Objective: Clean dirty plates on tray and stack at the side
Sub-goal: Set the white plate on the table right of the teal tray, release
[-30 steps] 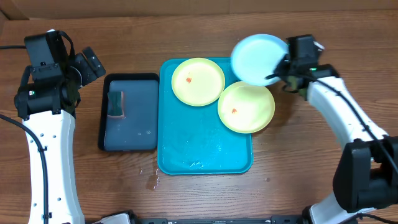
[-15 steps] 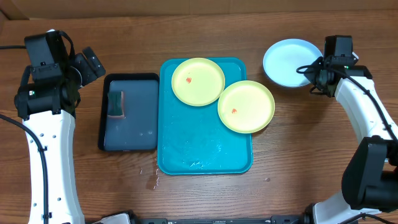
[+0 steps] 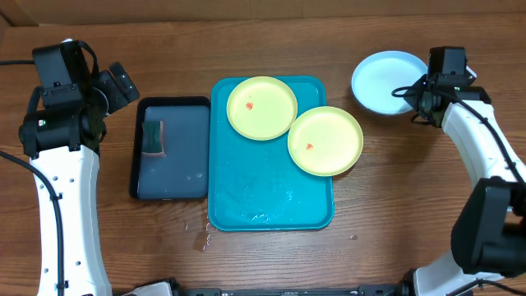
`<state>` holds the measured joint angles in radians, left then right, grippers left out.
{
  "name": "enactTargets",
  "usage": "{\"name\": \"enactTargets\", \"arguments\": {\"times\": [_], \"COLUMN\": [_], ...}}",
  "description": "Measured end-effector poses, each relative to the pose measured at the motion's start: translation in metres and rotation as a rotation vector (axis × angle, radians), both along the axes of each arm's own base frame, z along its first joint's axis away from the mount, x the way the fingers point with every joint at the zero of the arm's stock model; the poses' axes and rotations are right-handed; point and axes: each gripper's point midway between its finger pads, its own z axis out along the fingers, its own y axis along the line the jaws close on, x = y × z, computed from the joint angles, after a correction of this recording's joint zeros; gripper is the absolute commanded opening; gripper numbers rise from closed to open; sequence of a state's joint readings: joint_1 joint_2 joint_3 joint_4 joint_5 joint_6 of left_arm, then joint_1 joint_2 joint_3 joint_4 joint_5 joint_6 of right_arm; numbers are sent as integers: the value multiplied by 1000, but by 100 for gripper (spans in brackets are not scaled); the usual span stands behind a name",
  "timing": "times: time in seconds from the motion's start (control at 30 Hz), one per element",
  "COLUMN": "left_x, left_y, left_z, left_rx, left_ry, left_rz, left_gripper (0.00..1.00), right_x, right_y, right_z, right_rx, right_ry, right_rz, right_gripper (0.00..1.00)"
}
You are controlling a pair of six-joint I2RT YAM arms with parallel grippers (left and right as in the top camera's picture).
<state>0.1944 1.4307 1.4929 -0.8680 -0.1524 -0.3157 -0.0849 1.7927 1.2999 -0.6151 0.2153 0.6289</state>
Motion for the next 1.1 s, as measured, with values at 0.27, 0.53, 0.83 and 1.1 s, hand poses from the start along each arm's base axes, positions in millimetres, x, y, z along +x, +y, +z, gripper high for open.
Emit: {"name": "enactTargets", "arguments": {"times": [0.27,0.53,0.83,1.1], "left_x": [0,0,0,0], "left_y": [0,0,0,0], "left_z": [0,0,0,0], "left_rx": [0,0,0,0], "left_ry": [0,0,0,0], "left_rz": [0,0,0,0], "left_gripper": [100,100,100,100], "right_x": [1,-1,-1,-2], "right_y": [0,0,1,13], "right_z": [-22,-32,-42,-61], "right_rx": [1,2,5,69], "right_ry": [41,40,42,44], "right_rz": [0,0,1,38], "right_gripper": [4,4,4,14]}}
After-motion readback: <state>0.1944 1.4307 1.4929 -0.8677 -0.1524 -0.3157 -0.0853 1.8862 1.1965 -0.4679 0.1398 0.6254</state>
